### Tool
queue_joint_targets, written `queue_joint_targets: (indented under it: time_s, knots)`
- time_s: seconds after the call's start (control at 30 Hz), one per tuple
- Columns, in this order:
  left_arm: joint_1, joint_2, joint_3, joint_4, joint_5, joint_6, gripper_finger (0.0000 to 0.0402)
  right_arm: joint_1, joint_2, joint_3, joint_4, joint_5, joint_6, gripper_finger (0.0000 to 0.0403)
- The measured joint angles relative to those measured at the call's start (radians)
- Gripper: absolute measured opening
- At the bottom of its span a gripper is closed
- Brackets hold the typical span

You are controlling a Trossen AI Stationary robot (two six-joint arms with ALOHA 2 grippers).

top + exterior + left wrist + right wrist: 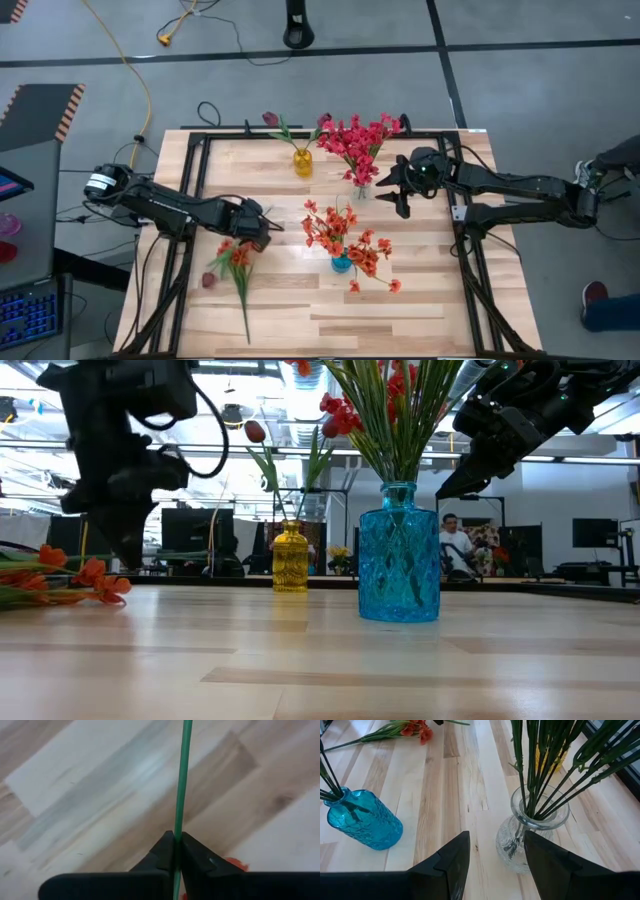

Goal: Sort flowers into vase by color
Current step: Put the dark red flower into the yellow vase

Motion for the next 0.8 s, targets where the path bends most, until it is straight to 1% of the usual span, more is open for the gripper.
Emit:
queue_joint_targets:
  time_s: [0.07,0.2,0.5,0.63,0.8]
  knots:
    - [0.000,0.000,0.018,-0.001,0.020,0.013,0.0003,0.000,0.000,0.000,0.000,0.000,0.000,0.0214]
    - [0.000,0.000,0.070,-0.002,0.026,0.059,0.0002,0.000,0.000,0.000,0.000,0.000,0.000,0.0214]
    - [0.000,0.000,0.228,-0.019,0.025,0.229,0.0001,0.000,0.000,0.000,0.000,0.000,0.000,0.0214]
    - [0.000,0.000,0.297,-0.039,0.012,0.367,0.0000,0.000,0.000,0.000,0.000,0.000,0.000,0.0214]
    - [0.000,0.000,0.368,-0.050,-0.038,0.577,0.0000,0.000,0.000,0.000,0.000,0.000,0.000,0.0214]
